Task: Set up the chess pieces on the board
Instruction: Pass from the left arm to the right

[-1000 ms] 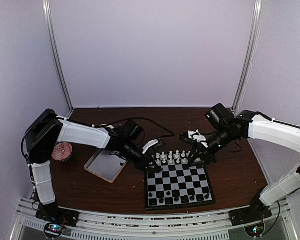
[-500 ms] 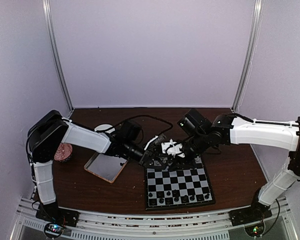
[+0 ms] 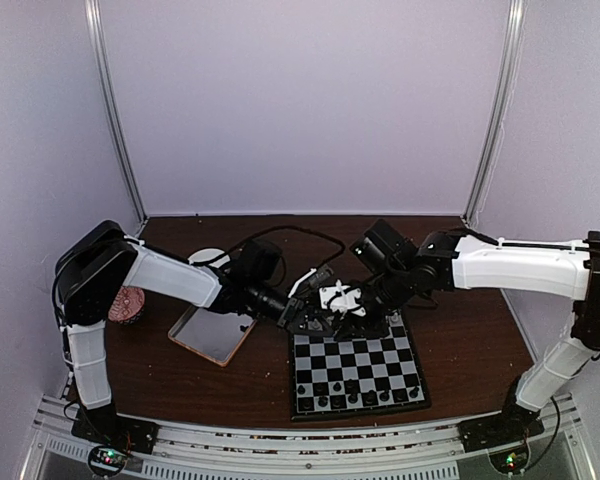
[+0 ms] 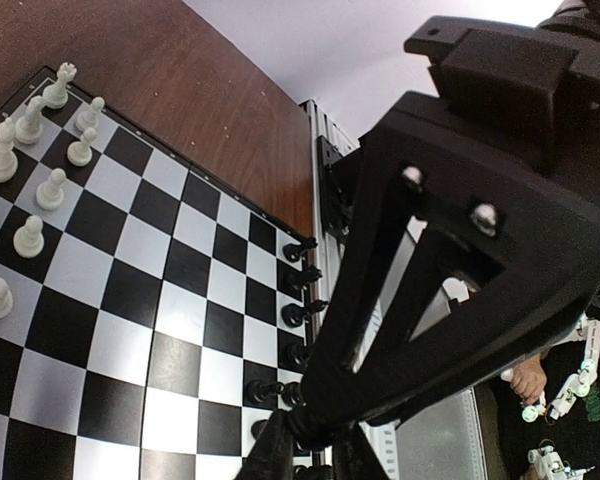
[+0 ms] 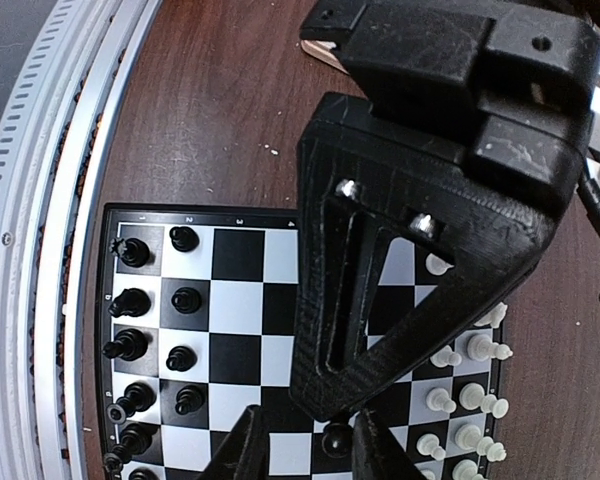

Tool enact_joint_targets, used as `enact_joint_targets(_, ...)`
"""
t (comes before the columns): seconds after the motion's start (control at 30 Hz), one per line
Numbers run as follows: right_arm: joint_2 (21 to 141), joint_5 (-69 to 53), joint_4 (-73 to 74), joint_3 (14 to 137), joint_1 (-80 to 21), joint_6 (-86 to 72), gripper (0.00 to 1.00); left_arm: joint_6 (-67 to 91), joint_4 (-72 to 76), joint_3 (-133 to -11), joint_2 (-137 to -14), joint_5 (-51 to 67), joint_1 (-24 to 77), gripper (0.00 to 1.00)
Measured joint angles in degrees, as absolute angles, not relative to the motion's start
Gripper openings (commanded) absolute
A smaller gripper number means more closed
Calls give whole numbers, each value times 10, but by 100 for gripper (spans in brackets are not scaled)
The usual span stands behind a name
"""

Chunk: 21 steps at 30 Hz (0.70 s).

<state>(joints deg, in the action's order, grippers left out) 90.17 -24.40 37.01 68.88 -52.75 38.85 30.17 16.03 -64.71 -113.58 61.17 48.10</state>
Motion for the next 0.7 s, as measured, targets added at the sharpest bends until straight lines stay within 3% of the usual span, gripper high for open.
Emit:
enact_joint_targets(0.27, 910, -244, 364, 689, -528, 390, 14, 304, 166, -642, -1136, 622, 481, 14)
enact_joint_targets(0.4, 912, -242, 364, 689, -528, 388, 8, 302, 162, -642, -1136, 626, 481, 21)
enact_joint_targets(0.7, 911, -230, 374, 689, -529, 391, 6, 257, 103, -642, -1134, 618, 479, 30)
